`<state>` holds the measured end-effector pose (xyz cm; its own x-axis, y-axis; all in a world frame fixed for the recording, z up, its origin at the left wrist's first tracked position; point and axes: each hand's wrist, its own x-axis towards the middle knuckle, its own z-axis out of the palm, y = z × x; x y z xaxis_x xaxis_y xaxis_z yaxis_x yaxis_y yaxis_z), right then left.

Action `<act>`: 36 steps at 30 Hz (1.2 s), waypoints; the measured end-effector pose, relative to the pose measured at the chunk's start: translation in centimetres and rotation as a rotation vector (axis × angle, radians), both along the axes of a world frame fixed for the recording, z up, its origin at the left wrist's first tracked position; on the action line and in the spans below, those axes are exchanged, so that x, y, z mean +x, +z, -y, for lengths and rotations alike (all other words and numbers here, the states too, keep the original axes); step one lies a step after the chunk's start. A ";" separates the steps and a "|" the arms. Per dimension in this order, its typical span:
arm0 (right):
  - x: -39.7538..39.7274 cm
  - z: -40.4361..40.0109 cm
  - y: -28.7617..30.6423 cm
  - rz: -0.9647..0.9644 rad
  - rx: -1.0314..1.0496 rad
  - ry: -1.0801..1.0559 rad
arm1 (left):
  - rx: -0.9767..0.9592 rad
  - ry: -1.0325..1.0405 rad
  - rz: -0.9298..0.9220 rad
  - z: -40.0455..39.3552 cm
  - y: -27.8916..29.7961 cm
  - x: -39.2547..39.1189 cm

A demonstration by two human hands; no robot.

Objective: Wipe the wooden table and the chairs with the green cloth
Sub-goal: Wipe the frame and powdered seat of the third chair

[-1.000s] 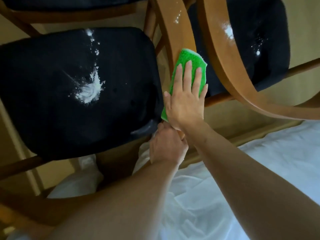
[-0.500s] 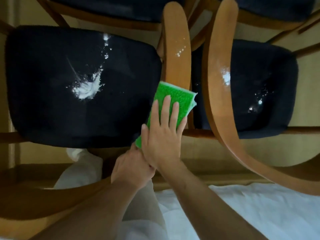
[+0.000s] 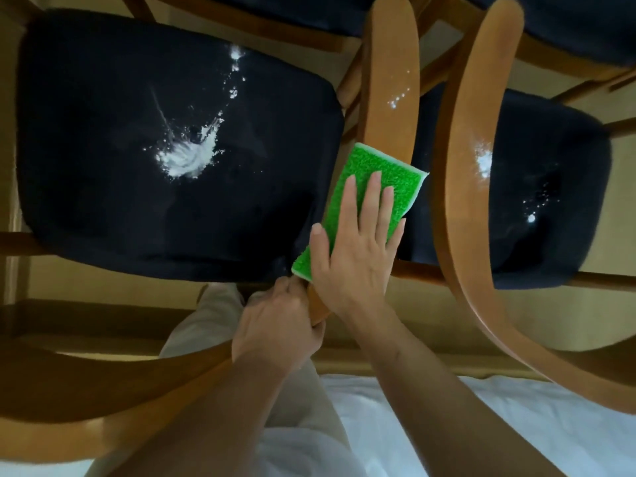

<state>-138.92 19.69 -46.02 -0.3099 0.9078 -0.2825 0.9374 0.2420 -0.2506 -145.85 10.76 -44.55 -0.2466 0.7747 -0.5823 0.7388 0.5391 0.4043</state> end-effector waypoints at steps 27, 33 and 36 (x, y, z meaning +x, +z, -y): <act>-3.2 -12.1 -0.2 0.105 0.165 0.057 | 0.009 -0.008 -0.017 0.3 0.0 0.3; -0.2 -1.8 -0.7 0.123 0.114 0.118 | -0.068 -0.021 0.000 -0.3 0.4 0.0; -0.1 -1.1 -1.0 0.122 0.113 0.101 | -0.095 -0.054 -0.020 -0.5 0.7 0.0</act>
<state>-139.00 20.81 -47.02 -0.3706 0.9020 -0.2214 0.9287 0.3564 -0.1026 -145.85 11.28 -43.84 -0.2181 0.7288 -0.6490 0.7756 0.5331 0.3380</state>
